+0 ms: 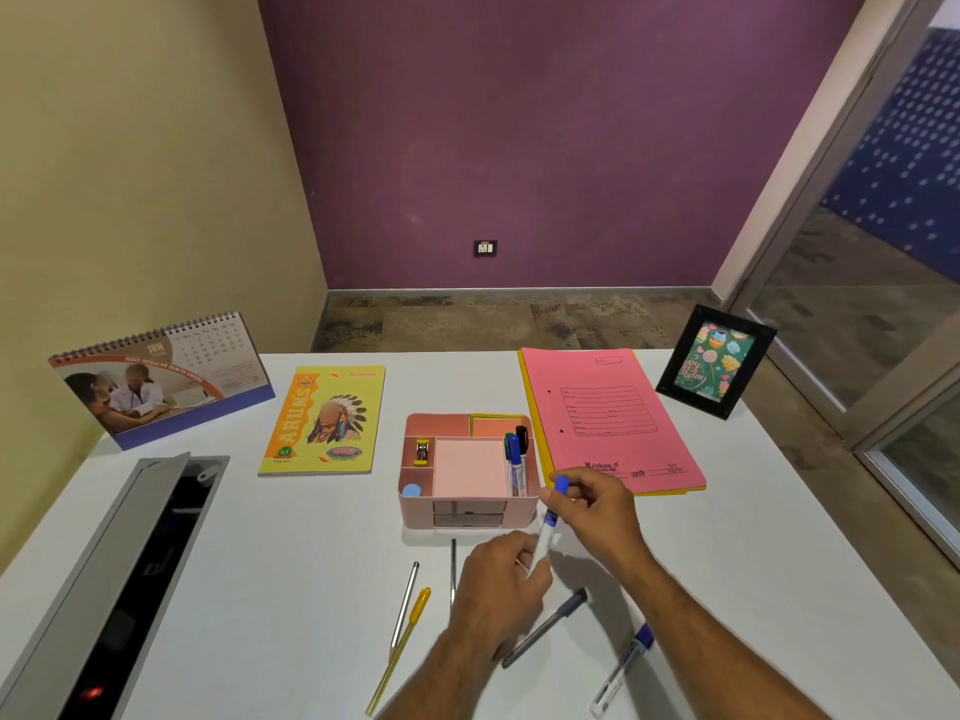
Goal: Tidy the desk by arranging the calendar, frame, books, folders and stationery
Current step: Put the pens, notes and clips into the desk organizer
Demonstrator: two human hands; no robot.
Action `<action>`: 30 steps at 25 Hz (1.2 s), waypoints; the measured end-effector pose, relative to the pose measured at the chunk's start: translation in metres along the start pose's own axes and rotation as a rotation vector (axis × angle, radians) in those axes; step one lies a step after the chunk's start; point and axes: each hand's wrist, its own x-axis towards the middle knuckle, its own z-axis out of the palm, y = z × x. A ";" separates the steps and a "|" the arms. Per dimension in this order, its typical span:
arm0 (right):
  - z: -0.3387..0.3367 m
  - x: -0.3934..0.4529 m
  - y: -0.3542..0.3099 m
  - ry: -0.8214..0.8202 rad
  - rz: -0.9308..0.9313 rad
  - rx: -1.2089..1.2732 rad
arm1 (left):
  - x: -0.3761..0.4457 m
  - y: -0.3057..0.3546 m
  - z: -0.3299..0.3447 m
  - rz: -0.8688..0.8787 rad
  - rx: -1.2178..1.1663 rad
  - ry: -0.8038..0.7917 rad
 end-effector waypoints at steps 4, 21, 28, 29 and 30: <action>0.001 -0.005 -0.012 -0.003 -0.042 0.072 | 0.007 0.002 -0.008 0.048 -0.022 0.039; -0.038 -0.030 0.047 0.222 0.240 -0.145 | 0.089 0.055 -0.062 0.040 -0.084 0.255; -0.061 -0.068 0.101 0.103 0.466 -0.648 | 0.096 0.030 -0.043 -0.053 0.169 0.101; -0.062 -0.069 0.103 0.083 0.502 -0.667 | 0.097 0.028 -0.042 -0.064 0.219 0.083; -0.062 -0.070 0.104 0.064 0.536 -0.671 | 0.097 0.027 -0.040 -0.073 0.261 0.067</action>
